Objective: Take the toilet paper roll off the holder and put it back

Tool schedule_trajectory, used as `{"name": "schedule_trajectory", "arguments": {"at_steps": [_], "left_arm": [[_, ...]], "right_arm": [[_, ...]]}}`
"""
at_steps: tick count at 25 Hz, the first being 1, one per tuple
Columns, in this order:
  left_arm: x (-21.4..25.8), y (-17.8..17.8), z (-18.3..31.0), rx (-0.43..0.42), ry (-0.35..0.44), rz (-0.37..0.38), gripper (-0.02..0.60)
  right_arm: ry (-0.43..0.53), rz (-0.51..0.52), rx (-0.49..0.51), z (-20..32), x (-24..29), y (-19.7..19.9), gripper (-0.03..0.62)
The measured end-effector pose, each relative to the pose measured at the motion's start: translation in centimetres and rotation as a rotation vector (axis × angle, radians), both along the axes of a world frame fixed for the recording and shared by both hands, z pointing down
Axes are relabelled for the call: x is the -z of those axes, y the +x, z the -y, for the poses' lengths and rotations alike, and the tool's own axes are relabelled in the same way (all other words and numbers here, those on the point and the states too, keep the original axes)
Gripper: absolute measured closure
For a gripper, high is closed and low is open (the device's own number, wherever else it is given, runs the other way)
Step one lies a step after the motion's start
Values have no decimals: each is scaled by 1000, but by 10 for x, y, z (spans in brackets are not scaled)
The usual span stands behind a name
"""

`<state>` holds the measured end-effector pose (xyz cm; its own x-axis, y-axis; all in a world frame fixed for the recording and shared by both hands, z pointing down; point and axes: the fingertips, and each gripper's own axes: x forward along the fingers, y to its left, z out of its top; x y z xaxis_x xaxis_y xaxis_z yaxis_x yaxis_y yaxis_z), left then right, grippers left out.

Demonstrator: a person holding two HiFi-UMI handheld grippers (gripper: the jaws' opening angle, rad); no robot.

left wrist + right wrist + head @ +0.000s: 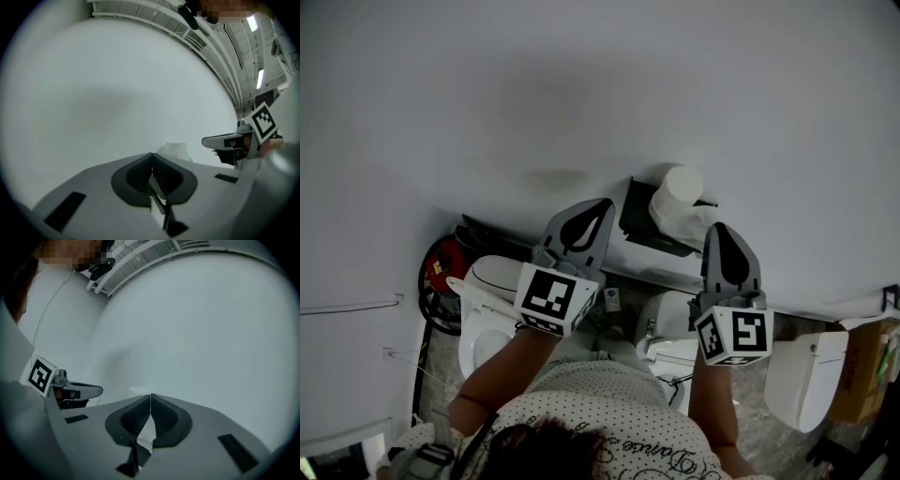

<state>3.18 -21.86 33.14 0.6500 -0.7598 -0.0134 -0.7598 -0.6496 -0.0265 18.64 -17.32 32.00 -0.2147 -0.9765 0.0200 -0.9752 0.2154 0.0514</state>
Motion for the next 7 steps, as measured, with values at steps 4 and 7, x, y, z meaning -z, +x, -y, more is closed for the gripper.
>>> {"name": "schedule_trajectory", "arguments": {"at_steps": [4,7], "left_arm": [[-3,4,3,-5,-6,3,577],[-6,6,7,-6,-12,3,577]], "right_arm": [[-9,0,-7,2,-2,2,583],[-8,0,-12,5,-4,3,585]]}}
